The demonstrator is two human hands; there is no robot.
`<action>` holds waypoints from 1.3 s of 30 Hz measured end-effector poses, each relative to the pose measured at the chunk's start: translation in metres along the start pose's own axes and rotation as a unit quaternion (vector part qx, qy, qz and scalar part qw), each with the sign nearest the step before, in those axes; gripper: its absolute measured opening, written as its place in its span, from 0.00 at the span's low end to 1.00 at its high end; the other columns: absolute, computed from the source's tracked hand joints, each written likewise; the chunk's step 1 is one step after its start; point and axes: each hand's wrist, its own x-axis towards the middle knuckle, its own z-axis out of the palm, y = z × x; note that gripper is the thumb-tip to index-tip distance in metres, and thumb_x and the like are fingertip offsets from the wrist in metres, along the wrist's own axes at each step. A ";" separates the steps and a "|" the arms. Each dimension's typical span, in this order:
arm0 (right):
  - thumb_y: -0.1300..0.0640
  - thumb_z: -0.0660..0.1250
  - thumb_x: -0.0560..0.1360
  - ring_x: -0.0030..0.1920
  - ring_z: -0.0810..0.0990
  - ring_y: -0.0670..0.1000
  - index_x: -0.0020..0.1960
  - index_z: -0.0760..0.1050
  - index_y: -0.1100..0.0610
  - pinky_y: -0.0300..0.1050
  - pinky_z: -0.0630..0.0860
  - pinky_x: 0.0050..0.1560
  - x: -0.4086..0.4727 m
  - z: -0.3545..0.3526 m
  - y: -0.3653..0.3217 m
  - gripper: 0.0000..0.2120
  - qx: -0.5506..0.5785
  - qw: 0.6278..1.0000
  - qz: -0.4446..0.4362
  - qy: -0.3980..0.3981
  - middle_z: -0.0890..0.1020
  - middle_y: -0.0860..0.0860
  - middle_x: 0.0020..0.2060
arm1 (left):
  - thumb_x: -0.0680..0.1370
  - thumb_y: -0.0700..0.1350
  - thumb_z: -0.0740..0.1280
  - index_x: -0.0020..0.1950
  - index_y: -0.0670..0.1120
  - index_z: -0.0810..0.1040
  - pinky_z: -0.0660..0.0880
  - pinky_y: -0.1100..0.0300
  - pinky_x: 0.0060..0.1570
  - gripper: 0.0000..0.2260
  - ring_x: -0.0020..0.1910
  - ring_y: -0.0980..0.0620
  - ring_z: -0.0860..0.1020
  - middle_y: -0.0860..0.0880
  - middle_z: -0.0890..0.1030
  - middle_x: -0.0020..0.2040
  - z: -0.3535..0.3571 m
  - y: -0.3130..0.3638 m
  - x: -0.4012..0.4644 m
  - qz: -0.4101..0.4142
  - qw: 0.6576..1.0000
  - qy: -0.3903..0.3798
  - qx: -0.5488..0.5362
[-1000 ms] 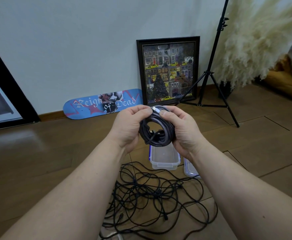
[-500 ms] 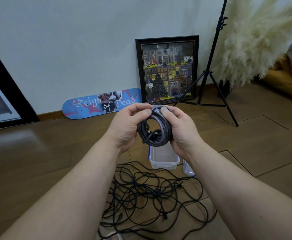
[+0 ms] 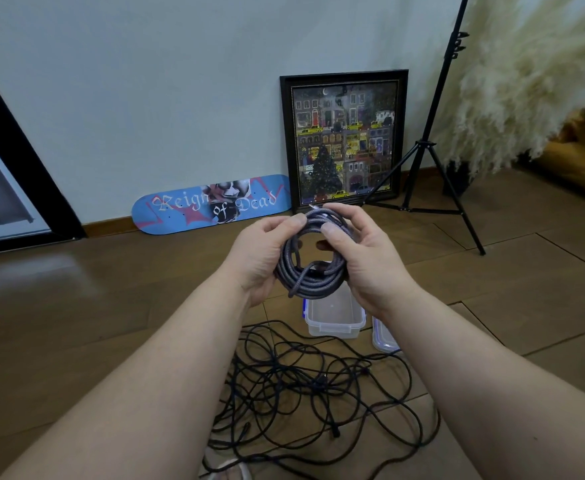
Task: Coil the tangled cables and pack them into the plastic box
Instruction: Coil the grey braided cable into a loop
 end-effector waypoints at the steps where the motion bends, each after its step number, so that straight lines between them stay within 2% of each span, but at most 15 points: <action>1: 0.62 0.66 0.78 0.53 0.78 0.52 0.57 0.76 0.51 0.63 0.73 0.64 0.001 0.000 0.000 0.10 0.001 1.000 0.001 0.005 0.81 0.51 0.51 | 0.79 0.44 0.67 0.53 0.42 0.80 0.76 0.60 0.44 0.07 0.41 0.54 0.78 0.49 0.81 0.41 0.001 0.000 -0.002 -0.014 1.000 -0.016 0.005; 3: 0.63 0.64 0.79 0.54 0.78 0.54 0.55 0.77 0.52 0.66 0.72 0.64 0.001 0.001 0.001 0.09 0.010 1.000 0.006 0.014 0.81 0.54 0.51 | 0.80 0.46 0.65 0.52 0.43 0.81 0.75 0.60 0.41 0.08 0.39 0.55 0.77 0.50 0.81 0.39 0.002 0.000 -0.002 -0.019 0.999 -0.025 0.036; 5: 0.65 0.63 0.79 0.53 0.79 0.57 0.55 0.77 0.53 0.64 0.73 0.64 0.002 0.000 0.000 0.10 0.030 0.999 0.017 0.026 0.81 0.56 0.52 | 0.81 0.45 0.65 0.54 0.43 0.81 0.73 0.61 0.42 0.08 0.42 0.54 0.75 0.48 0.79 0.44 0.003 -0.001 -0.001 -0.004 0.998 -0.014 0.064; 8: 0.65 0.63 0.79 0.59 0.79 0.61 0.55 0.78 0.52 0.61 0.73 0.65 0.004 -0.001 0.001 0.11 0.046 0.998 0.030 0.038 0.82 0.58 0.55 | 0.81 0.44 0.64 0.53 0.44 0.81 0.72 0.61 0.43 0.08 0.41 0.54 0.72 0.47 0.78 0.46 0.006 -0.005 -0.001 0.021 0.996 0.002 0.087; 10: 0.63 0.62 0.80 0.61 0.79 0.59 0.59 0.77 0.51 0.61 0.73 0.65 0.004 -0.003 0.002 0.12 0.053 0.997 0.051 0.020 0.81 0.57 0.58 | 0.82 0.44 0.63 0.51 0.45 0.81 0.71 0.61 0.42 0.07 0.40 0.54 0.71 0.47 0.77 0.44 0.007 -0.005 -0.001 0.024 0.997 0.011 0.073; 13: 0.58 0.61 0.81 0.59 0.78 0.54 0.70 0.71 0.48 0.60 0.75 0.61 0.003 -0.008 0.002 0.18 0.083 0.990 0.111 -0.015 0.78 0.52 0.62 | 0.82 0.44 0.62 0.49 0.44 0.80 0.70 0.61 0.39 0.08 0.37 0.55 0.70 0.48 0.73 0.39 0.007 -0.001 0.001 0.013 0.999 0.037 0.020; 16: 0.59 0.62 0.80 0.56 0.78 0.52 0.71 0.70 0.48 0.58 0.75 0.59 0.002 -0.013 0.000 0.20 0.115 0.985 0.130 -0.018 0.79 0.51 0.57 | 0.82 0.44 0.62 0.47 0.44 0.79 0.70 0.61 0.37 0.08 0.36 0.55 0.70 0.49 0.72 0.38 0.009 0.002 0.001 0.002 0.999 0.038 -0.037; 20: 0.63 0.64 0.78 0.49 0.81 0.55 0.67 0.73 0.54 0.64 0.76 0.60 0.001 -0.017 -0.001 0.18 0.099 0.986 0.130 -0.029 0.79 0.56 0.50 | 0.82 0.44 0.62 0.48 0.44 0.79 0.71 0.61 0.38 0.08 0.35 0.55 0.70 0.49 0.72 0.38 0.012 -0.001 -0.001 -0.001 0.998 0.038 -0.059; 22: 0.63 0.64 0.78 0.48 0.82 0.56 0.66 0.74 0.56 0.64 0.77 0.57 0.001 -0.019 -0.002 0.16 0.089 0.988 0.128 -0.021 0.79 0.57 0.51 | 0.82 0.45 0.63 0.50 0.44 0.79 0.73 0.59 0.40 0.07 0.37 0.55 0.72 0.49 0.74 0.40 0.010 -0.002 0.000 -0.003 0.999 0.039 -0.028; 26: 0.63 0.63 0.79 0.47 0.83 0.55 0.65 0.74 0.56 0.58 0.81 0.52 0.002 -0.021 -0.002 0.15 0.068 0.989 0.132 -0.008 0.80 0.56 0.49 | 0.81 0.45 0.66 0.51 0.46 0.79 0.78 0.58 0.39 0.05 0.36 0.55 0.76 0.49 0.77 0.40 0.001 -0.005 0.001 0.017 0.993 0.029 0.115; 29: 0.63 0.63 0.79 0.46 0.84 0.54 0.65 0.74 0.57 0.54 0.83 0.47 0.002 -0.020 0.000 0.14 0.056 0.989 0.136 -0.005 0.80 0.56 0.49 | 0.81 0.42 0.65 0.49 0.45 0.79 0.79 0.55 0.44 0.04 0.39 0.52 0.78 0.46 0.79 0.42 -0.002 -0.006 0.003 0.025 0.990 0.040 0.132; 32: 0.63 0.65 0.78 0.48 0.83 0.55 0.68 0.71 0.57 0.55 0.82 0.48 0.003 -0.018 0.002 0.19 0.067 0.988 0.140 0.024 0.80 0.56 0.55 | 0.80 0.41 0.66 0.53 0.43 0.79 0.80 0.57 0.42 0.04 0.40 0.52 0.80 0.46 0.80 0.43 -0.002 -0.008 0.004 0.011 0.994 0.047 0.094; 34: 0.65 0.68 0.76 0.53 0.83 0.58 0.71 0.66 0.58 0.56 0.82 0.51 0.004 -0.019 0.005 0.25 0.087 0.983 0.159 0.041 0.78 0.60 0.60 | 0.80 0.40 0.66 0.59 0.40 0.77 0.80 0.56 0.42 0.09 0.41 0.51 0.81 0.45 0.80 0.43 -0.002 -0.010 0.005 -0.004 0.998 0.056 0.042; 36: 0.67 0.69 0.75 0.56 0.82 0.60 0.72 0.64 0.60 0.57 0.81 0.52 0.004 -0.021 0.008 0.28 0.105 0.977 0.184 0.031 0.79 0.62 0.60 | 0.79 0.39 0.67 0.63 0.38 0.75 0.81 0.53 0.44 0.13 0.43 0.50 0.81 0.44 0.79 0.45 -0.003 -0.013 0.006 -0.008 0.997 0.070 0.012; 39: 0.68 0.68 0.75 0.55 0.83 0.59 0.71 0.66 0.62 0.56 0.79 0.56 0.003 -0.021 0.013 0.26 0.063 0.979 0.194 0.013 0.81 0.61 0.57 | 0.79 0.39 0.67 0.65 0.38 0.73 0.80 0.49 0.48 0.15 0.43 0.49 0.80 0.44 0.78 0.46 -0.005 -0.014 0.007 -0.014 0.996 0.084 0.006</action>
